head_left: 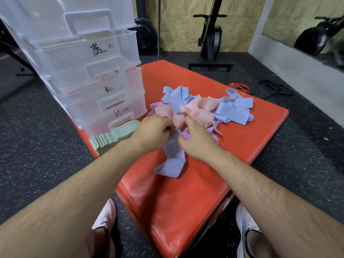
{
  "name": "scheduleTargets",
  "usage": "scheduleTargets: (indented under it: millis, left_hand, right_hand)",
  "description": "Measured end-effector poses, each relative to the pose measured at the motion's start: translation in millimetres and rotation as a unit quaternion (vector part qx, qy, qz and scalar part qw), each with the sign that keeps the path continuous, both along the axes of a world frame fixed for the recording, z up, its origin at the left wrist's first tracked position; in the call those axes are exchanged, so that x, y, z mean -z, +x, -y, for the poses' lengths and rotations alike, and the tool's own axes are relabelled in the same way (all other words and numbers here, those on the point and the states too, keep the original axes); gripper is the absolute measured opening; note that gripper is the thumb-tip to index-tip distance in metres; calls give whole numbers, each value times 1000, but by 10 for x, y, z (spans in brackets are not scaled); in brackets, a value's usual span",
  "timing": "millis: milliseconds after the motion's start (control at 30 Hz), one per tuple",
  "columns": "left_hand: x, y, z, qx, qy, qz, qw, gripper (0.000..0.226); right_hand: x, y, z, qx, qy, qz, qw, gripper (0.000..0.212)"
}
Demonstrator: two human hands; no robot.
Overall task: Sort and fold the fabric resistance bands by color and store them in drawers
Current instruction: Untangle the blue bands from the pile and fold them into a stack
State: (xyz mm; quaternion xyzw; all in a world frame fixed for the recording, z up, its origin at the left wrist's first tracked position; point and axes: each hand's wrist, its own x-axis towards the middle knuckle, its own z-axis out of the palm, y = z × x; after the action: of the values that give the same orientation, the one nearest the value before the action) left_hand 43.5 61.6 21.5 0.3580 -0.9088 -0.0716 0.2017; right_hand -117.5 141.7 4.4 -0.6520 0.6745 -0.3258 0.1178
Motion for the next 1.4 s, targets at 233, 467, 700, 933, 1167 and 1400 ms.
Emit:
scheduleTargets:
  millis: [233,467,700,933,1167,1400]
  left_hand:
    - [-420,178,-322,12,46,-186,981,4]
    - [-602,329,-474,-21,130,-342,930,8]
    - [-510,551,-298,-156,196,-415,874,11]
    - [-1,899,-139,-250,307,-241,886,13]
    - [497,931,-273,-269,313,-101,905,21]
    - [542,893,-256,-256,238,-33,936,9]
  right_hand:
    - [-195,93,3,-79,-16,234,969,14]
    - [-424,175,-166,-135,29,278,951,30]
    - [-493,-172,-436,-173,235,186,938,21]
    - [-414,-1057,-688,-45,319,113,940,20]
    - [52,-1196,-732,20,337,100,936,10]
    - [166,-1145,-674,47,290,77,953,29]
